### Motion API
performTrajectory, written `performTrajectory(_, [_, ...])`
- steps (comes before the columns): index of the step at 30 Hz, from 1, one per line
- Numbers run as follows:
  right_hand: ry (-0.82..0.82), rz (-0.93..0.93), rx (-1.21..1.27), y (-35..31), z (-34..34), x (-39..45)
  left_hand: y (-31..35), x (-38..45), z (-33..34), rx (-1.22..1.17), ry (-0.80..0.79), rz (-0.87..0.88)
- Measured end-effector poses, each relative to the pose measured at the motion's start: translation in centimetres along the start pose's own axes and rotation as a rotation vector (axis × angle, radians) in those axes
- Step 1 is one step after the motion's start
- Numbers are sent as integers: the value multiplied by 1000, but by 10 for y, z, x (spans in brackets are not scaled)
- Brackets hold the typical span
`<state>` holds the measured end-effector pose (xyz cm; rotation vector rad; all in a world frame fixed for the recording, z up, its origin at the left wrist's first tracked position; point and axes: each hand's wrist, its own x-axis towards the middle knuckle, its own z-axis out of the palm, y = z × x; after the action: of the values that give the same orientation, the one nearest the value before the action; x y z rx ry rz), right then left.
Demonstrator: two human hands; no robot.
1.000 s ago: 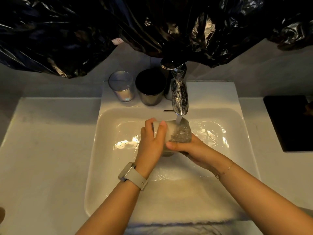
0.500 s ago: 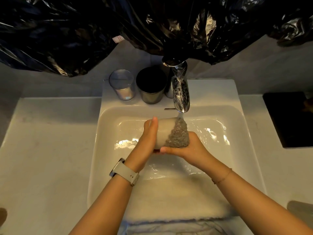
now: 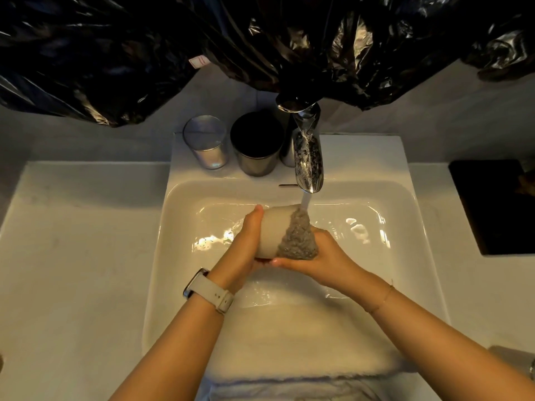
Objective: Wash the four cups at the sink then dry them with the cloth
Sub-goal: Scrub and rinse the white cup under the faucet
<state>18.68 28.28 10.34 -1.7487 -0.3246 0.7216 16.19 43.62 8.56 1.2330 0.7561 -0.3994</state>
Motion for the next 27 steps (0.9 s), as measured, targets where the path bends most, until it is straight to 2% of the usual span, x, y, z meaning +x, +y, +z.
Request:
performTrajectory(1, [7,2,10,0,0,0,-2,-1,2,10,-2,28])
performTrajectory(3, [40,45,150,-4,-3,4,-9,-4,6,73,26,223])
performTrajectory(6, [21,228,451,-15,-9,14,-18,-7,-2,376,29,595])
performTrajectory(9, [-7,387,713,-22,-13,18,-18,-5,-17,602,-44,762])
performTrajectory(11, [8,302,687,-21,-8,14,-17,-5,-20,550,-68,740])
performTrajectory(14, [106,124,388,-19,5,4,-9,-9,-10,188,-92,462])
performTrajectory(16, [128,63,285,-17,9,0,-2,-11,-5,83,-88,343])
performTrajectory(18, [101,47,244,-16,9,-3,0,-13,-2,106,-82,373])
performTrajectory(20, [63,69,245,-27,5,-4,-7,-16,-3,158,-66,486])
performTrajectory(24, [-23,239,602,-35,-9,8,-25,-14,-12,398,-26,705])
performTrajectory(27, [1,269,605,-30,-7,14,-25,-16,-11,420,18,687])
